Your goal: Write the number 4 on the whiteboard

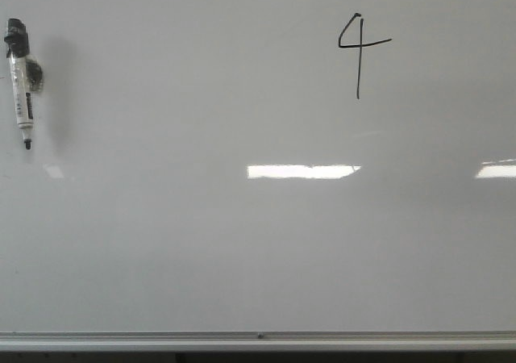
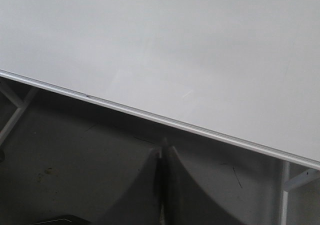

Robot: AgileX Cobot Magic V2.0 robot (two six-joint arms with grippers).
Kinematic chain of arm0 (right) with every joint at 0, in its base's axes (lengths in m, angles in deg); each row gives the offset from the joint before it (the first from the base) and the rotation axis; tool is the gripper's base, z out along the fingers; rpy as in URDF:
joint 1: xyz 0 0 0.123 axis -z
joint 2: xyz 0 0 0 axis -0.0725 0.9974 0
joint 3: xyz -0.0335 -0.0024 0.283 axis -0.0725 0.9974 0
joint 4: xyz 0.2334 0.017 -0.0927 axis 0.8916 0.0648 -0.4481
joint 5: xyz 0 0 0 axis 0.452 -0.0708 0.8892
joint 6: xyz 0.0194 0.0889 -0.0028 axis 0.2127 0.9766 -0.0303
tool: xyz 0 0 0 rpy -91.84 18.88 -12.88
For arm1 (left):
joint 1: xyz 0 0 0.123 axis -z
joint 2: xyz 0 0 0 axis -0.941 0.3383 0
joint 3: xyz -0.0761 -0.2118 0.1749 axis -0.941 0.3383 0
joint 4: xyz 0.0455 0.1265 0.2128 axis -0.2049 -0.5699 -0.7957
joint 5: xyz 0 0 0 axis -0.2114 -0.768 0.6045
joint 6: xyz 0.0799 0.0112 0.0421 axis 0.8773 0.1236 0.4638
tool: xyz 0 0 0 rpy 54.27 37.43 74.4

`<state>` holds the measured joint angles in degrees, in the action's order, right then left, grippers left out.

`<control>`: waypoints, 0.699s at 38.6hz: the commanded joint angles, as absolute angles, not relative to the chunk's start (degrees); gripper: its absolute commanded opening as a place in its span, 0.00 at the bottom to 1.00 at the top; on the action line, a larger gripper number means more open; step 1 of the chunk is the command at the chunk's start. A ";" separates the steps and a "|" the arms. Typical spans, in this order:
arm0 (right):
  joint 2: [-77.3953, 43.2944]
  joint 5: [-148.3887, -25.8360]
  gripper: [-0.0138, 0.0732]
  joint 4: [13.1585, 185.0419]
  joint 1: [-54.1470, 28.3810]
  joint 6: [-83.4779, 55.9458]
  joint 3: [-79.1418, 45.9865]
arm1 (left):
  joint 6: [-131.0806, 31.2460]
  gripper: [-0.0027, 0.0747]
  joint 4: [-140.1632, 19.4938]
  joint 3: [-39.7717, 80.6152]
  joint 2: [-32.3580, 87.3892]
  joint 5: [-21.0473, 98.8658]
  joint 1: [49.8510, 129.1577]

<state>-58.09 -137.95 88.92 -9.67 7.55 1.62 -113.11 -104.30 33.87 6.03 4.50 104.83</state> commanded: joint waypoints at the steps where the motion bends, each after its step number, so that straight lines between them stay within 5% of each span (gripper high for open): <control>1: -57.30 -133.48 0.08 88.37 -9.25 7.79 0.35 | -113.92 0.01 -105.15 32.36 5.98 8.16 104.99; 22: -57.30 -133.62 0.08 88.37 -9.25 7.79 0.35 | -113.92 0.01 -105.15 32.49 5.27 8.29 104.99; 27: -57.30 -133.69 0.08 88.37 -9.25 7.79 0.35 | -113.92 0.01 -105.52 32.65 2.32 8.62 99.49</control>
